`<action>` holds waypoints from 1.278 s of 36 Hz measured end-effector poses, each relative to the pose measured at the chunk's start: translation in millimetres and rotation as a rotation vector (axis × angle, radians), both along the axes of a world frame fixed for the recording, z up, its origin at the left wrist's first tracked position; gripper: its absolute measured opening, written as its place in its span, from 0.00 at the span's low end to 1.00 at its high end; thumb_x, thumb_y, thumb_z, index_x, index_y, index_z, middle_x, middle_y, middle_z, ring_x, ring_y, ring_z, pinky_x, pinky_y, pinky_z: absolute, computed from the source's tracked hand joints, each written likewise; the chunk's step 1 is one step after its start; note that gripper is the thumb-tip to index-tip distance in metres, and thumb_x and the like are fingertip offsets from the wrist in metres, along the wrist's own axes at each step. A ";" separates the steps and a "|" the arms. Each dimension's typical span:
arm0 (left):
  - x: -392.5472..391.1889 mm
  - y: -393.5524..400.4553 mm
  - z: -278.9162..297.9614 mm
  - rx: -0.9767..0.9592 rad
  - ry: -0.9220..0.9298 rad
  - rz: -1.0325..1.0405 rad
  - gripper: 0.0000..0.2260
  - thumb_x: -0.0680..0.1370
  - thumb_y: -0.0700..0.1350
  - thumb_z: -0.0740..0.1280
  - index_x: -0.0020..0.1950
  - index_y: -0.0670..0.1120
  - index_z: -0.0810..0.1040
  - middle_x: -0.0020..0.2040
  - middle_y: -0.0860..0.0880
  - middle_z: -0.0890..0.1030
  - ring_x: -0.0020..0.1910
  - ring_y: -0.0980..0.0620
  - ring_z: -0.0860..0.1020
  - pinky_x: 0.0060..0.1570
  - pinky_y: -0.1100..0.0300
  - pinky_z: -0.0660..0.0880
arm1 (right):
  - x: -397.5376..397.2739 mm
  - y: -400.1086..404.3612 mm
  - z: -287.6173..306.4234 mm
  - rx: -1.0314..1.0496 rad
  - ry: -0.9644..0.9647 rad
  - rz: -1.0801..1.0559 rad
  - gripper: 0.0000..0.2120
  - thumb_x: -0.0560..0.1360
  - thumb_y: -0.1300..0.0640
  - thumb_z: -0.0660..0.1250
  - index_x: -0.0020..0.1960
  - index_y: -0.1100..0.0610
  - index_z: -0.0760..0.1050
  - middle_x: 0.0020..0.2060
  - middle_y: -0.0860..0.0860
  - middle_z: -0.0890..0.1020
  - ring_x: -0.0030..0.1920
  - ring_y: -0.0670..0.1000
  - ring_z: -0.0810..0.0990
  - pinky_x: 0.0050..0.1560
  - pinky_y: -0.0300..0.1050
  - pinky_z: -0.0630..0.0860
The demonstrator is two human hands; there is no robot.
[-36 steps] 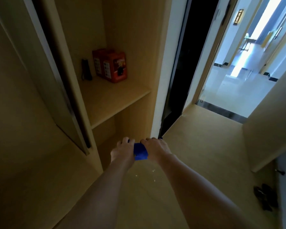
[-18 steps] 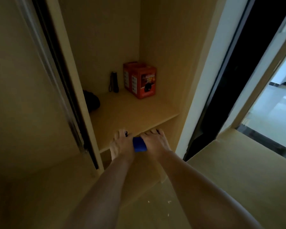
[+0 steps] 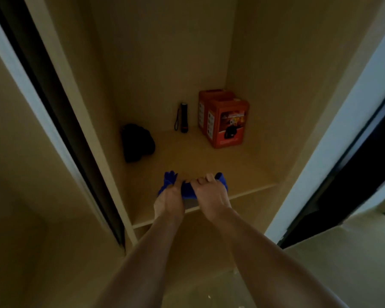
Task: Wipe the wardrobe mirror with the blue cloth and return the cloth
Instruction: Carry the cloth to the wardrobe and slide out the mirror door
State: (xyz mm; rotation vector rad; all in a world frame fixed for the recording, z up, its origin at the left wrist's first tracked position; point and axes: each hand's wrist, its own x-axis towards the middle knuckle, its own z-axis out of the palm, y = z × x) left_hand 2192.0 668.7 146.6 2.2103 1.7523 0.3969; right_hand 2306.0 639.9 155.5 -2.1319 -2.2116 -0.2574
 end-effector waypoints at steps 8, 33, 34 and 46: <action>7.4 9.0 -24.2 -0.223 0.126 -0.047 0.38 0.78 0.40 0.61 0.77 0.51 0.37 0.74 0.46 0.60 0.67 0.44 0.67 0.60 0.53 0.70 | -1.7 29.3 -15.1 -0.208 0.052 -0.089 0.28 0.74 0.64 0.65 0.71 0.60 0.59 0.65 0.58 0.70 0.68 0.60 0.65 0.44 0.47 0.75; -75.2 -33.6 7.5 -0.095 -0.014 0.042 0.22 0.77 0.39 0.60 0.70 0.46 0.60 0.67 0.47 0.66 0.65 0.47 0.68 0.56 0.54 0.74 | -79.2 -14.0 14.2 -0.128 0.255 -0.164 0.11 0.77 0.64 0.60 0.58 0.58 0.72 0.57 0.54 0.73 0.58 0.55 0.72 0.44 0.48 0.73; -82.6 -37.3 8.9 -0.082 -0.027 0.056 0.20 0.78 0.39 0.59 0.70 0.46 0.61 0.66 0.47 0.66 0.64 0.47 0.69 0.52 0.55 0.75 | -87.8 -17.5 16.8 -0.111 0.252 -0.155 0.10 0.77 0.64 0.61 0.57 0.58 0.72 0.55 0.54 0.74 0.57 0.55 0.73 0.42 0.47 0.71; -172.8 -68.7 23.9 0.070 -0.167 0.171 0.07 0.78 0.54 0.57 0.47 0.53 0.72 0.37 0.57 0.74 0.29 0.61 0.68 0.24 0.65 0.60 | -194.3 -34.2 57.4 0.004 0.508 -0.073 0.04 0.77 0.57 0.61 0.50 0.48 0.72 0.42 0.48 0.79 0.42 0.52 0.79 0.40 0.47 0.78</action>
